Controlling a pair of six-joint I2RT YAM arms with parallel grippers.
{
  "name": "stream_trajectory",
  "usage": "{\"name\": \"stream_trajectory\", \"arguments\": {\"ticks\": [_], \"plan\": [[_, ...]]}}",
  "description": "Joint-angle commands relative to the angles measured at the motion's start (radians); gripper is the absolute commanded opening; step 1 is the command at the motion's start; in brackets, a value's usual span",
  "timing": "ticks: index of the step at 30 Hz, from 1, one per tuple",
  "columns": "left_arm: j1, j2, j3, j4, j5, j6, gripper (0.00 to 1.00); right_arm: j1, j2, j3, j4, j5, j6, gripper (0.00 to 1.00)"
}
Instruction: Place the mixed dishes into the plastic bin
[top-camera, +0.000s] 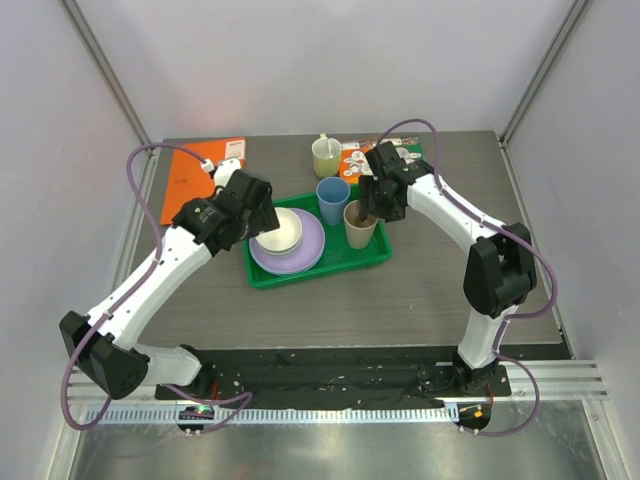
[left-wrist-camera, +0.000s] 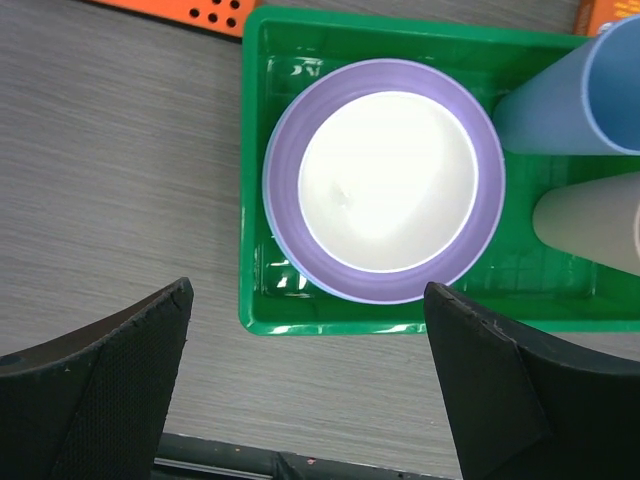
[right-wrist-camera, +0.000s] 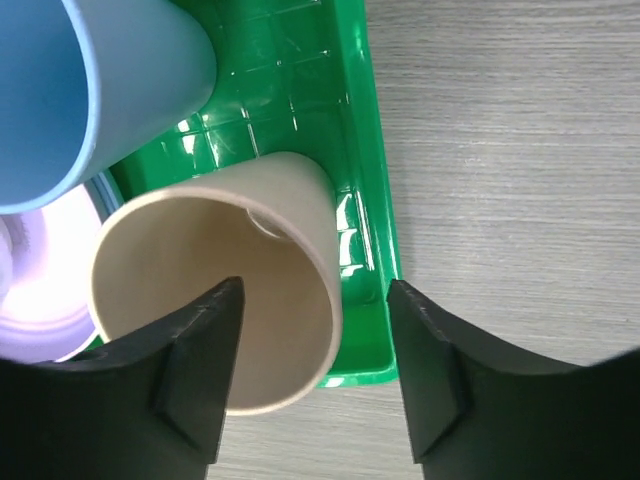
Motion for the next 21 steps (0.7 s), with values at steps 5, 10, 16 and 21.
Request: {"name": "stream_trajectory", "arguments": {"ticks": [5,10,16,21], "plan": [[0.071,-0.090,-0.112,0.007,0.005,-0.063,0.97,-0.048,-0.275,-0.111,0.027,0.024,-0.019,0.72],[0.106,-0.165,-0.169,0.011,-0.001,-0.076,0.97,-0.120,-0.382,-0.294,0.060,0.050,-0.053,0.72],[0.106,-0.185,-0.200,0.014,0.019,-0.102,0.96,-0.154,-0.395,-0.466,0.179,-0.052,0.001,0.71],[0.106,-0.187,-0.208,0.010,0.029,-0.100,0.96,-0.151,-0.337,-0.515,0.296,-0.143,0.019,0.70]]}}
